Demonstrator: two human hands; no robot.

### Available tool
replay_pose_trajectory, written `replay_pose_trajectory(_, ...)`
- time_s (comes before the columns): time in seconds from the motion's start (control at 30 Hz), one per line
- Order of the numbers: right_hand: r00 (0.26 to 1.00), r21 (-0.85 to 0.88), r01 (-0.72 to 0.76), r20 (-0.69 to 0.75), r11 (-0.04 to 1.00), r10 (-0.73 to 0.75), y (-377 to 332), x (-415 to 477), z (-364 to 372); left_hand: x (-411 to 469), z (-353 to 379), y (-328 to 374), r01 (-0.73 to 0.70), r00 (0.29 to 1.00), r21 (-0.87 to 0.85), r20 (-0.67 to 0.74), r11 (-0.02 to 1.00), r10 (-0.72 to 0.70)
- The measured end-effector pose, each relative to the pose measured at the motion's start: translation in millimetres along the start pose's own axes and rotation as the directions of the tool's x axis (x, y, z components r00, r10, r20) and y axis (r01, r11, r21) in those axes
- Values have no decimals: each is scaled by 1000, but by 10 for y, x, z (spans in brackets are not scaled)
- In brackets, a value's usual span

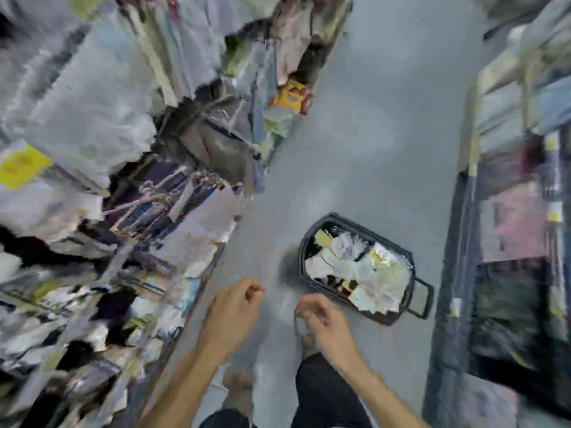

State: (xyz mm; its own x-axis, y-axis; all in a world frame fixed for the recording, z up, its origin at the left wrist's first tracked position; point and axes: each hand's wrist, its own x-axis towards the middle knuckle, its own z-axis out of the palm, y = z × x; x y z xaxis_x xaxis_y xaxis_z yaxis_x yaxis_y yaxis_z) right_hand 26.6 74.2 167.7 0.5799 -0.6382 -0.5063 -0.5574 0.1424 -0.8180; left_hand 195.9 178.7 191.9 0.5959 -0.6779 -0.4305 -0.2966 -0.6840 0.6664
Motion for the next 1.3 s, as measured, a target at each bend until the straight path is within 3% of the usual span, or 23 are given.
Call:
replay_pose_trajectory(0.13, 946, 50, -287, -144, 957, 291, 1217, 97, -599, 257, 1069, -85, 80, 977, 114, 188, 990, -101)
replay_pose_trajectory(0.3, 837, 129, -483, -222, 866, 500, 2378, 699, -1227, 935, 2442, 20, 47, 902, 140, 419, 989, -102)
replay_pose_trajectory(0.53, 716, 216, -496, -446, 841, 537, 3529, 1802, -2058, 2121, 4131, 210, -163, 809, 217, 588, 962, 5)
replay_pose_trajectory(0.67, 703, 206, -491, -480, 846, 525, 4042, 2239, -2321, 2651, 4869, 194, -221, 824, 242, 565, 945, 48)
replay_pose_trajectory(0.83, 794, 168, -384, -442, 908, 418, 4356, 2482, -2447, 3011, 5317, 119, -261, 898, 266, 420, 928, 132)
replay_pose_trajectory(0.9, 795, 183, -358, -454, 916, 401, 4412, 2544, -2500, 3158, 5382, 70, -289, 882, 275, 450, 917, 143)
replay_pose_trajectory(1.07, 765, 174, -377, -495, 910, 412, 4479, 2580, -2554, 3402, 5405, 8, -384, 767, 343, 635, 857, 90)
replay_pose_trajectory(1.2, 781, 170, -362, -481, 916, 398, 4485, 2594, -2543, 3473, 5413, 16, -430, 778, 435, 623, 791, 81)
replay_pose_trajectory(1.3, 771, 233, -375, -458, 897, 442, 4486, 2635, -2553, 3464, 5361, -38, -372, 800, 366, 592, 853, 95)
